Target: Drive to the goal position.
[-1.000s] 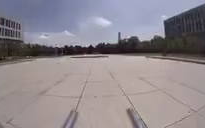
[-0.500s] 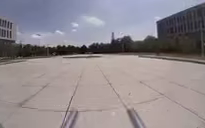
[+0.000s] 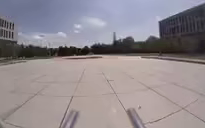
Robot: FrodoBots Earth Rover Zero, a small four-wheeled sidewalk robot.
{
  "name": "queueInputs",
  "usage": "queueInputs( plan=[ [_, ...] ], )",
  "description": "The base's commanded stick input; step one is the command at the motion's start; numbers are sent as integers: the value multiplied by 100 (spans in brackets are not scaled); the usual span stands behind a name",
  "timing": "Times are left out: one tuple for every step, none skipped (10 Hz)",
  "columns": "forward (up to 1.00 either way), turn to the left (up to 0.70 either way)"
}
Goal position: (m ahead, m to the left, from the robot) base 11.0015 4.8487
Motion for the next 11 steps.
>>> queueInputs(
  plan=[
    [70, 17],
    [70, 28],
    [70, 15],
    [70, 1],
    [70, 0],
    [70, 0],
    [70, 0],
    [70, 0],
    [70, 0],
    [70, 0],
    [70, 0]
  ],
)
